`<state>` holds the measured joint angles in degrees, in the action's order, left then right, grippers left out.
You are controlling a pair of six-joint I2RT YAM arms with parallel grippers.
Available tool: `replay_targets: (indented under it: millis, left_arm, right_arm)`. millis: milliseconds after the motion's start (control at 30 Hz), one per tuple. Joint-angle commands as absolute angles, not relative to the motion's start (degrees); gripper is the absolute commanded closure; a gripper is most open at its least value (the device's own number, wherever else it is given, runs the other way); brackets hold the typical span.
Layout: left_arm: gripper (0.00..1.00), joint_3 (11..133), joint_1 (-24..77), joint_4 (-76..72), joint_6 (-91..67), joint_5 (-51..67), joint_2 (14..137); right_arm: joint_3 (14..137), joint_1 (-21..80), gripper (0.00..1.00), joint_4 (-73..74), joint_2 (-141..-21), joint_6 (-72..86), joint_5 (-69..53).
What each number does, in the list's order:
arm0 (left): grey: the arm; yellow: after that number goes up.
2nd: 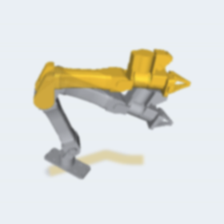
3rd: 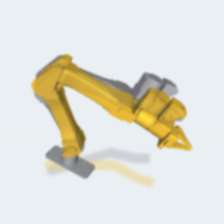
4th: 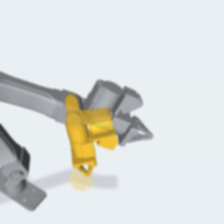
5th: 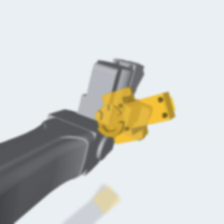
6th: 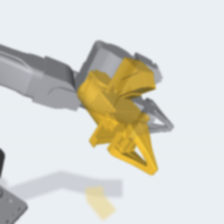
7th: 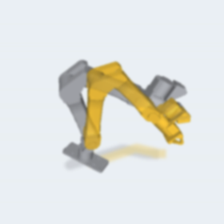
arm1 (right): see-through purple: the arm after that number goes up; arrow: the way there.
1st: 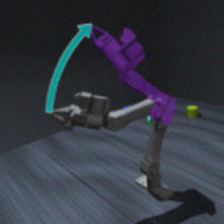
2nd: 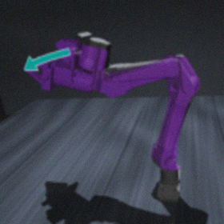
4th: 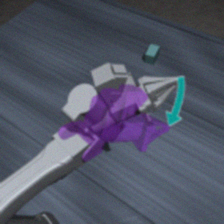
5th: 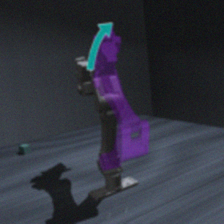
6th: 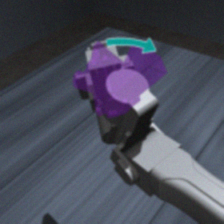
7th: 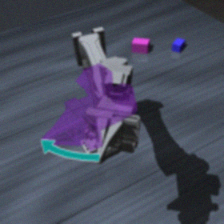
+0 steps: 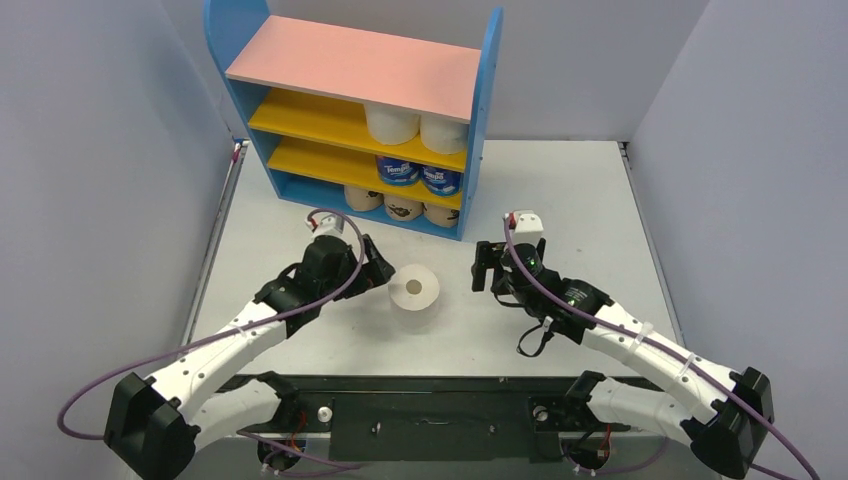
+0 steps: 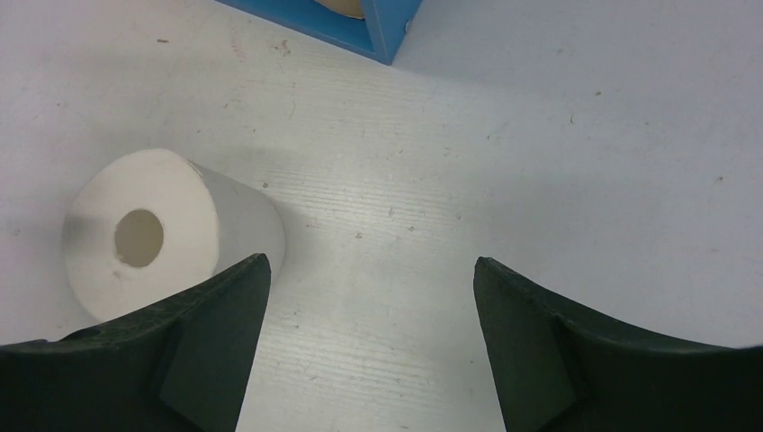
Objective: Place and organize the paper towels onto the shelf
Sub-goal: Place the paper towel at the center of the board, then pick up the paper towel from the center of the board.
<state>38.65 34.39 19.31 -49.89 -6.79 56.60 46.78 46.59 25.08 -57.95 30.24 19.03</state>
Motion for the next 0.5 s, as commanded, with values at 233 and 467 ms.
replay_targets:
  millis: [233, 467]
  left_arm:
    - [0.11, 46.55, 40.23, 16.37, -46.74, -5.76, 67.14]
    - [0.18, 48.51, 41.71, 16.68, -45.67, -6.21, 71.15]
  right_arm:
    - [41.01, 43.78, 0.22, 18.73, -51.30, 34.90, 21.53]
    - [39.64, 43.00, 0.22, 18.71, -50.13, 35.04, 21.71]
